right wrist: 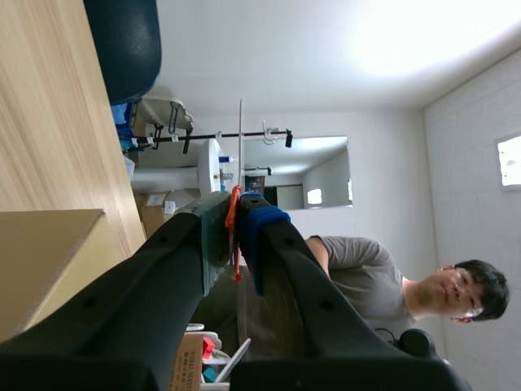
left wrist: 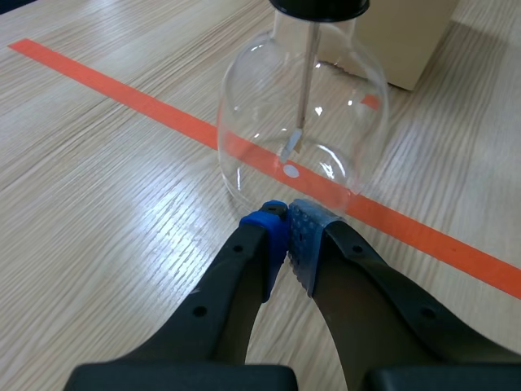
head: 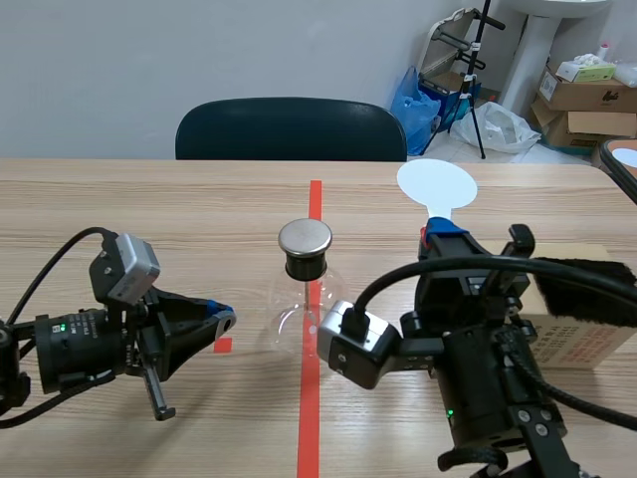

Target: Do the electroscope experiment

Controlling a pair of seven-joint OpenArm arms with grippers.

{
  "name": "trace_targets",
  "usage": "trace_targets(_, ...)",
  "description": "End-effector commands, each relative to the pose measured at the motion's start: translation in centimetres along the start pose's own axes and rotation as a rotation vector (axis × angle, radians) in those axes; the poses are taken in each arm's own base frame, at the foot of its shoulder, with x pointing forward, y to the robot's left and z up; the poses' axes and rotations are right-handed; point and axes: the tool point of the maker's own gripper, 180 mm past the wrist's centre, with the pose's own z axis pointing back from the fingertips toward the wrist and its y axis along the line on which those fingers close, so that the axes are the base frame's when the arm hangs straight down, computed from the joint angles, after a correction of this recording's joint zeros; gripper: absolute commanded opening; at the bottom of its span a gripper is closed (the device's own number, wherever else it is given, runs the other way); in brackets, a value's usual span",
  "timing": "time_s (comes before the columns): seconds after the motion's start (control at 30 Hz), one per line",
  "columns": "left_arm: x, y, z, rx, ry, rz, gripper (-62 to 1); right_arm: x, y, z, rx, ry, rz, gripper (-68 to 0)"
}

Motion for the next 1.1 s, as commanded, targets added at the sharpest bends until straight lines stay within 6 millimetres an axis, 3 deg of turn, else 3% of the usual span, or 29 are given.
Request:
trace_targets(0.0, 1.4, -0.3, -0.6, -0.005, -0.056, -0.013, -57.7, -0.2, -0.6, -0.6, -0.029, -0.002, 0.006, -65.8)
trace_targets(0.33, 1.5, -0.2, -1.3, 0.034, -0.089, -0.033, -57.7, 0.1, 0.6, -0.1, 0.005, -0.021, 0.014, -65.8)
trace_targets(1.07, 1.5, -0.2, -1.3, 0.034, -0.090, -0.033, -57.7, 0.4, 0.7, -0.1, 0.006, -0.036, 0.014, -65.8)
